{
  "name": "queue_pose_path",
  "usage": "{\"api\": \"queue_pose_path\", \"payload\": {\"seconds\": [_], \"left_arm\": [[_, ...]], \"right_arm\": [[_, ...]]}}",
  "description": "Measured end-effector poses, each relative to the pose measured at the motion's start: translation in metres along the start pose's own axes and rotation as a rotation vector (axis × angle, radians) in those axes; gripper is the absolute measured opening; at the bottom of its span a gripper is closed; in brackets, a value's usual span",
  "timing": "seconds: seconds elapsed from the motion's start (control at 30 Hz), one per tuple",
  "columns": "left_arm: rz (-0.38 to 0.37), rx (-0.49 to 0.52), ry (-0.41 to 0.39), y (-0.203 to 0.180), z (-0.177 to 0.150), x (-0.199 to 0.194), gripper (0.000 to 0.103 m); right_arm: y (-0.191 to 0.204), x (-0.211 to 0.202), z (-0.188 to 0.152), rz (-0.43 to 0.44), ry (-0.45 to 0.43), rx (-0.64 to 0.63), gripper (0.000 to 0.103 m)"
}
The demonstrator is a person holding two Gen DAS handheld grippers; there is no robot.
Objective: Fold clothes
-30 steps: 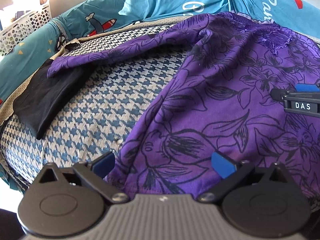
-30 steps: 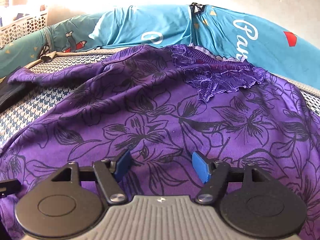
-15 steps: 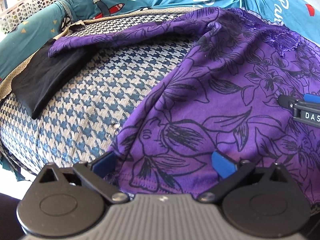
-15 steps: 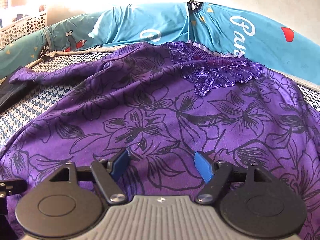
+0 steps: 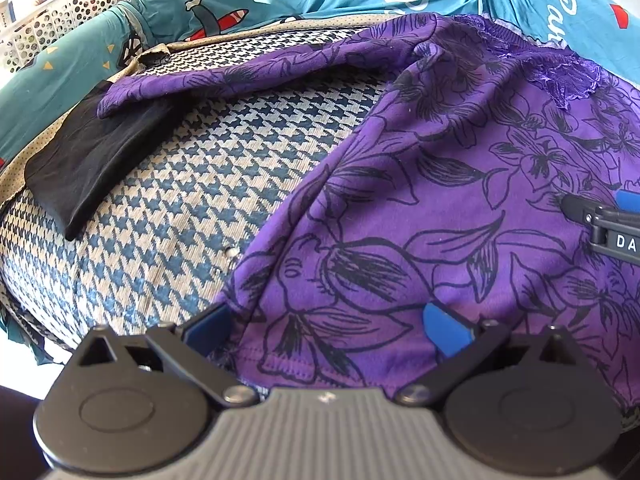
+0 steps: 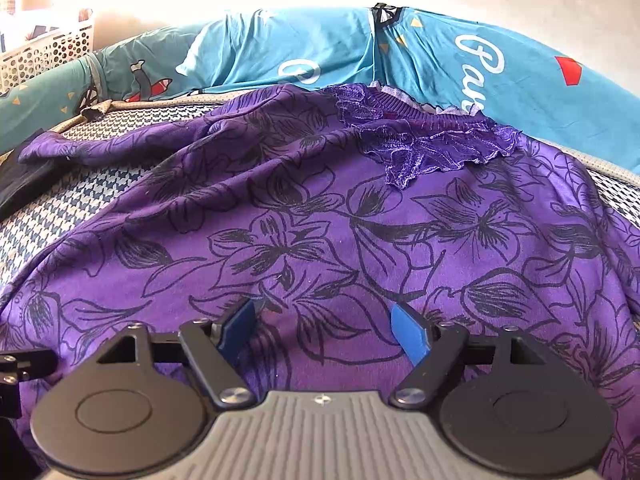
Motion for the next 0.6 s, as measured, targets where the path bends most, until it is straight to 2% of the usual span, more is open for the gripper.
{"api": "queue_pose_path", "payload": {"seconds": [0.6], "left_arm": [[-0.003, -0.005, -0.005, 0.001, -0.001, 0.002, 0.103]], "right_arm": [[-0.001, -0.01, -0.007, -0.006, 0.006, 0.017, 0.077]]}}
Point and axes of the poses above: each gripper's, at about its wrist camera, not at the fingertips, and x roughly the way its jaws point, y to its left, z to its top, the point moved 1 cm from there along x, roughly the way its jaws point, and after that the axes turned 15 degrees about x, right-handed, at the moved point
